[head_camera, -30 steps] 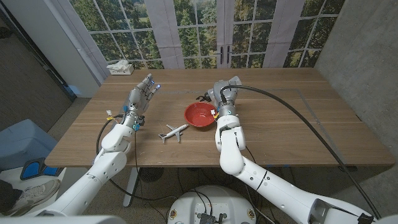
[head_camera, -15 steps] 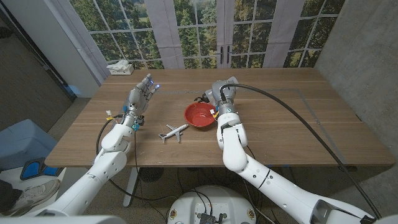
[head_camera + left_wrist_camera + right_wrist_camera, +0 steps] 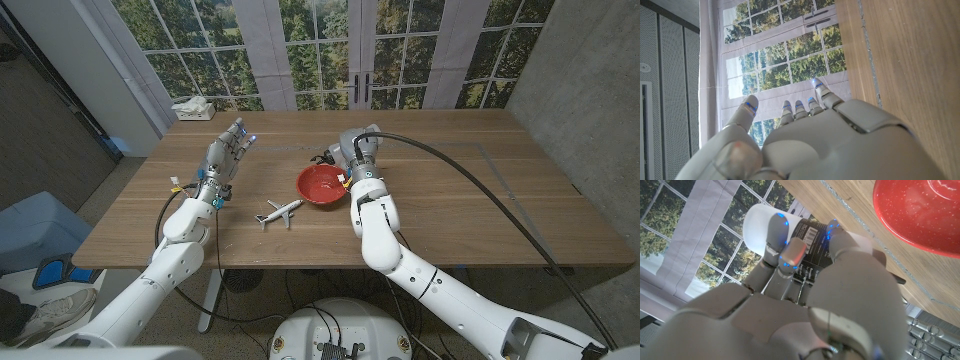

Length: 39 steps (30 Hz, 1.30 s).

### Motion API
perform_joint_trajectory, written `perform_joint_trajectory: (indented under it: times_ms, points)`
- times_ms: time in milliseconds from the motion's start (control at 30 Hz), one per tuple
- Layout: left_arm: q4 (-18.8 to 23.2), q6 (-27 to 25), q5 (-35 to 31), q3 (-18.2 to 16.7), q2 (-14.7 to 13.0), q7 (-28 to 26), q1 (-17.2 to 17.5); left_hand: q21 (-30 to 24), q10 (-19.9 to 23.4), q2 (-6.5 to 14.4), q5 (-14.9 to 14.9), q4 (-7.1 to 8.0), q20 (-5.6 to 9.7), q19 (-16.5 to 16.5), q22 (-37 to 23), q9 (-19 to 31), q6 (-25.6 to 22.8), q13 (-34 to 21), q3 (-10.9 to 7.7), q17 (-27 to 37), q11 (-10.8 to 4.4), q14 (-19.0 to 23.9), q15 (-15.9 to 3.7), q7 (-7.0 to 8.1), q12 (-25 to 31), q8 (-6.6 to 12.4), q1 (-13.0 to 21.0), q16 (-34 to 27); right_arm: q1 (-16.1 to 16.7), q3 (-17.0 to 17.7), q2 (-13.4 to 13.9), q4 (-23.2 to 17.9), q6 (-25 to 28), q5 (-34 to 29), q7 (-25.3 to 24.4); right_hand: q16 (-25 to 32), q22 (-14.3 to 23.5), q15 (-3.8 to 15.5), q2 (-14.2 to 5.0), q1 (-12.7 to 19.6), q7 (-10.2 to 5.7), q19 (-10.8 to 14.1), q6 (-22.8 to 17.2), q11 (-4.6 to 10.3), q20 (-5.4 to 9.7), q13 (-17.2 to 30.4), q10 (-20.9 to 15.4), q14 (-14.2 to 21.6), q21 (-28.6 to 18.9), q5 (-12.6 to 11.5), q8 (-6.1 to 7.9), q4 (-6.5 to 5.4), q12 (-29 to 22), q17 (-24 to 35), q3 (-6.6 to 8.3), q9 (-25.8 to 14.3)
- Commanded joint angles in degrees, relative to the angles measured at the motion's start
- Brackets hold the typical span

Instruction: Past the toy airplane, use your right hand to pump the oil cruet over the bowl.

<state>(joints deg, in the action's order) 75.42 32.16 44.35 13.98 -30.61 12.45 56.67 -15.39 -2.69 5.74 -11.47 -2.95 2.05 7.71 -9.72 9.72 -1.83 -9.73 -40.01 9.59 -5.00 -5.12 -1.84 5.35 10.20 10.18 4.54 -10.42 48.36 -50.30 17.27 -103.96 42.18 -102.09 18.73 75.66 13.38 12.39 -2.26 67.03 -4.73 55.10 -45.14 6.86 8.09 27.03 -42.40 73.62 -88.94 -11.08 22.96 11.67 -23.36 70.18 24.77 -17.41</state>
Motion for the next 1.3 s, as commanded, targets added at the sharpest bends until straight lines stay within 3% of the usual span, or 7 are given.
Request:
perform_joint_trajectory:
  times_ms: [33, 400, 533, 767, 800, 967, 1300]
  points:
    - [-0.5, -0.2, 0.1, 0.1, 0.3, 0.2, -0.5, 0.1, 0.0, 4.0, -0.3, -0.21, 1.66, 0.7, -0.3, 0.1, 0.2, -0.2, -0.13, 0.2, 0.03, -0.1, -3.71, 0.44, 0.6, 0.14, -0.1, 0.2, -0.5, 0.2, -0.7, 1.1, 0.1, -2.2, 1.7, 0.3, -0.2, 0.05, -5.31, -2.0, 8.70, -0.8, -12.0, -7.74, 4.28, 24.4, -26.7, -0.2, 0.5, -0.3, 0.38, -2.92, -10.7, 0.2, 2.70, -2.8]
    - [-0.4, -0.4, -0.1, 0.4, 0.3, 0.1, -0.8, 0.3, 0.0, 4.0, -0.3, -0.22, 1.67, 0.7, -0.3, 0.1, 0.2, -0.2, -0.06, 0.2, 0.04, -0.2, -3.81, 0.37, 0.5, 0.13, 0.0, 0.2, -0.5, 0.7, -1.3, 1.3, 0.5, -3.0, 3.2, 0.1, -1.4, 0.07, -5.47, -2.1, 9.18, -1.2, -12.2, -7.50, 4.27, 23.6, -26.7, -0.6, 1.1, -0.3, 0.38, -2.85, -10.3, 0.1, 2.81, -4.3]
    - [-0.3, -0.7, -0.2, 0.4, 0.2, 0.0, -0.9, 0.3, 0.0, 4.0, -0.2, -0.23, 1.68, 0.8, -0.3, 0.1, 0.2, -0.2, -0.02, 0.2, 0.06, -0.2, -3.81, 0.40, 0.5, 0.14, 0.1, 0.2, 0.1, 1.1, -1.6, 1.8, 1.7, -1.5, -0.5, -0.1, -2.0, 0.07, -5.58, -2.0, 9.21, -1.1, -12.3, -7.21, 4.30, 22.2, -26.4, -0.7, 1.2, -0.2, 0.03, -2.76, -9.4, 0.0, 2.90, -4.4]
    - [-0.5, -0.8, -0.3, 0.5, 0.2, 0.0, -1.1, 0.5, 0.0, 3.9, -0.2, -0.23, 1.70, 0.8, -0.3, 0.1, 0.2, -0.2, 0.09, 0.2, -0.01, -0.2, -3.81, 0.43, 0.6, 0.14, 0.1, 0.2, 0.1, 1.2, -2.0, 2.4, 2.6, -2.1, 0.1, -1.5, -2.8, 0.09, -6.16, -1.0, 8.51, -1.6, -9.9, -5.05, 4.41, 16.1, -23.6, -2.5, 2.0, 0.3, -3.36, -2.42, -4.4, -0.4, 3.94, -2.8]
    - [-0.5, -0.8, -0.3, 0.6, 0.2, 0.0, -1.2, 0.5, 0.0, 3.9, -0.2, -0.24, 1.69, 0.8, -0.3, 0.1, 0.2, -0.2, 0.09, 0.2, -0.03, -0.2, -3.80, 0.40, 0.6, 0.14, 0.1, 0.2, 0.2, 1.3, -1.6, 2.2, 2.4, -1.1, -1.3, -1.9, -2.8, 0.09, -6.10, -0.8, 7.77, -1.5, -9.3, -5.55, 4.43, 14.8, -22.2, -2.9, 2.0, 0.4, -3.98, -2.35, -2.7, -0.4, 4.13, -2.5]
    - [-0.7, -0.9, -0.4, 0.7, 0.3, 0.0, -1.4, 0.6, 0.0, 3.9, -0.2, -0.22, 1.69, 0.9, -0.3, 0.1, 0.2, -0.2, 0.11, 0.2, -0.05, -0.2, -3.81, 0.44, 0.6, 0.14, 0.1, 0.2, 0.2, 1.3, -1.7, 2.2, 3.0, -0.9, -1.7, -3.2, -2.9, 0.12, -5.61, 0.3, 5.68, -1.5, -4.6, -3.17, 4.49, 9.7, -15.2, -3.1, 2.3, 0.7, -6.75, -2.21, 5.2, -0.5, 4.83, -1.0]
    - [-0.6, -1.1, -0.5, 0.8, 0.2, -0.1, -1.4, 0.8, -0.1, 3.8, -0.2, -0.35, 1.67, 1.0, -0.3, 0.1, 0.2, -0.2, 0.16, 0.1, -0.16, -0.2, -3.83, 0.42, 0.5, 0.14, 0.2, 0.2, 0.3, 1.3, -2.0, 2.7, 4.2, -0.4, -3.2, -5.4, -2.8, 0.10, -4.99, 1.2, 1.58, -1.4, 4.2, -0.95, 4.56, 5.4, -5.1, -2.3, 2.7, 0.6, -11.24, -2.19, 12.4, -0.9, 5.16, 1.0]
